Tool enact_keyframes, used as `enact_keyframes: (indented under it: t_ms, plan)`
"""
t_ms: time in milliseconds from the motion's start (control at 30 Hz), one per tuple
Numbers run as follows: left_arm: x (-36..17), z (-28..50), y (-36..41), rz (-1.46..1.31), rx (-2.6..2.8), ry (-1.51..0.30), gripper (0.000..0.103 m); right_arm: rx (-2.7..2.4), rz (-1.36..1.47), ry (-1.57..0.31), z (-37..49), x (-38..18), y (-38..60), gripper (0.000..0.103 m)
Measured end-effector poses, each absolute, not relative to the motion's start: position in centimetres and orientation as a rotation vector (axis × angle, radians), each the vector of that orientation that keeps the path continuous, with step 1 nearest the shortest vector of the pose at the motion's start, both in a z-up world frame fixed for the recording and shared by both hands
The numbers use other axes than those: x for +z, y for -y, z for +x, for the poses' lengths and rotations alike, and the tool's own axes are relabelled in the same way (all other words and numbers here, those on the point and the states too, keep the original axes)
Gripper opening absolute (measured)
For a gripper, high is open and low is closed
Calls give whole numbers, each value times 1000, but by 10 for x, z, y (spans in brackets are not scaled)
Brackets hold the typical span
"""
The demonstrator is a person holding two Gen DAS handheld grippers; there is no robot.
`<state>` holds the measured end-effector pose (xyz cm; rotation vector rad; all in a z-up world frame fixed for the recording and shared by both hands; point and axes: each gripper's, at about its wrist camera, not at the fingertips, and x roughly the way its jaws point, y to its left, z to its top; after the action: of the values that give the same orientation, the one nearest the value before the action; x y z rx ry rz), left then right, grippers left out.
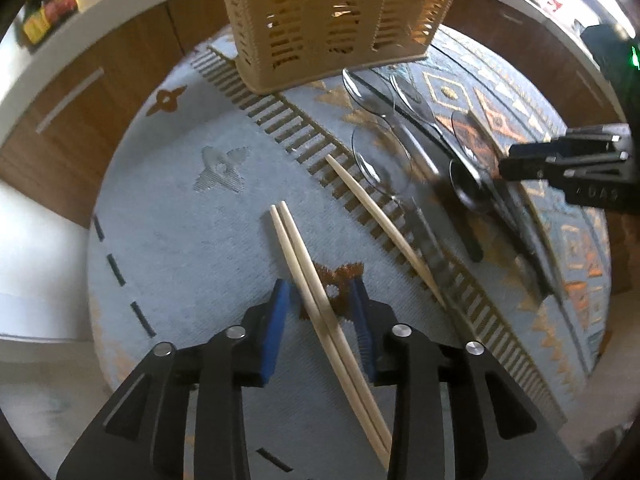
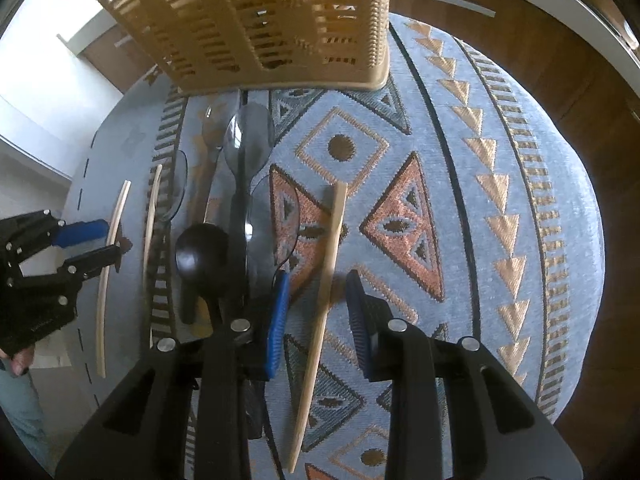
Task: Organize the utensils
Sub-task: 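Grasp two wooden chopsticks with the left tool while the right tool grasps one chopstick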
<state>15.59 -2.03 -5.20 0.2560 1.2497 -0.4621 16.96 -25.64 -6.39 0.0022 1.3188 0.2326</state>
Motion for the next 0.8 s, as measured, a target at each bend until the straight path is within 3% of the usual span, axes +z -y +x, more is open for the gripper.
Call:
enact_keyframes:
  t_ms: [100, 200, 300, 500, 800]
  plan:
    - [-51, 163, 18, 228, -469, -1285, 32, 197, -70, -1322, 168, -65, 248, 11]
    - [-52, 168, 19, 191, -493, -1310, 47, 188, -118, -1311, 167, -65, 238, 6]
    - [-54, 160, 32, 295, -442, -1276, 43, 185, -131, -1301, 164, -66, 236, 6]
    - [-53, 135, 56, 402, -421, -1187, 14, 211, -154, -1265, 152, -64, 233, 5]
    - [-39, 105, 51, 289, -414, -1052, 9, 257, -139, -1089, 97, -23, 235, 4]
